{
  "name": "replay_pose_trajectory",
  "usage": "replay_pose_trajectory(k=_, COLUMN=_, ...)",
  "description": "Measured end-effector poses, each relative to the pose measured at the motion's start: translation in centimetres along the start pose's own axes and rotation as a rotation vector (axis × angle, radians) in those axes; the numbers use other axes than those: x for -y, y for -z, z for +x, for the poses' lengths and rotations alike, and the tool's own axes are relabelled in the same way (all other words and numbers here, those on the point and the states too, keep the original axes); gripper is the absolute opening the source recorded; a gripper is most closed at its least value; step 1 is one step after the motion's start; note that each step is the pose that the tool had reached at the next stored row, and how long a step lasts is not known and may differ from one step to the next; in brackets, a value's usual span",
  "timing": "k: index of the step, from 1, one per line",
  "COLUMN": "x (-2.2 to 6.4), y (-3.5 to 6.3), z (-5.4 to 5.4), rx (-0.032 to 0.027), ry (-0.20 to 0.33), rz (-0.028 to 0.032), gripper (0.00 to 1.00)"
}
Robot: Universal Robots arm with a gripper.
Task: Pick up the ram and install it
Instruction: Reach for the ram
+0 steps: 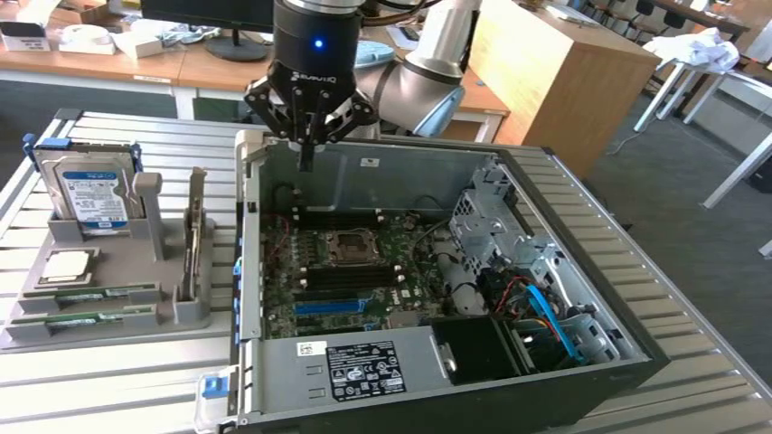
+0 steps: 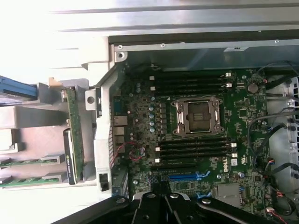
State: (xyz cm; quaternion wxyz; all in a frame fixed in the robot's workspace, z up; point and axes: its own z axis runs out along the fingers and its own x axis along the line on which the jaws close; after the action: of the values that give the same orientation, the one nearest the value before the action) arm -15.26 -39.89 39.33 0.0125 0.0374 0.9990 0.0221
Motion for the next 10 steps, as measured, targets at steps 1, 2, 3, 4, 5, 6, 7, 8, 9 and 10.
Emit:
replay_pose_trajectory(k=1, x=0.01, y=0.01, z=0.2, rx=0.0000, ry=0.000, rz=0.0000, gripper=0.10)
replay_pose_trajectory(k=2, x=0.03, y=0.01, z=0.4, rx=0.0000, ry=0.000, rz=0.0000, gripper=0.10)
replay_pose_trajectory(k=3, x=0.04, y=0.01, z=0.5, rx=0.0000, ry=0.000, rz=-0.0001, gripper=0.10)
replay_pose_trajectory(k=4, x=0.05, y=0.02, z=0.7, rx=0.0001, ry=0.000, rz=0.0000, gripper=0.10)
replay_pose_trajectory(k=5, x=0.07, y=0.02, z=0.9, rx=0.0001, ry=0.000, rz=-0.0001, gripper=0.10)
replay_pose_trajectory(k=6, x=0.08, y=0.02, z=1.1, rx=0.0001, ry=0.000, rz=-0.0001, gripper=0.10)
replay_pose_trajectory(k=7, x=0.09, y=0.03, z=1.3, rx=0.0000, ry=0.000, rz=-0.0001, gripper=0.10)
replay_pose_trajectory(k=8, x=0.11, y=0.04, z=1.4, rx=0.0000, ry=0.000, rz=0.0000, gripper=0.10)
replay_pose_trajectory(k=9, x=0.12, y=0.04, z=1.6, rx=0.0000, ry=0.000, rz=0.0000, gripper=0.10)
replay_pose_trajectory(k=10, x=0.13, y=0.05, z=1.8, rx=0.0000, ry=0.000, rz=-0.0001, gripper=0.10)
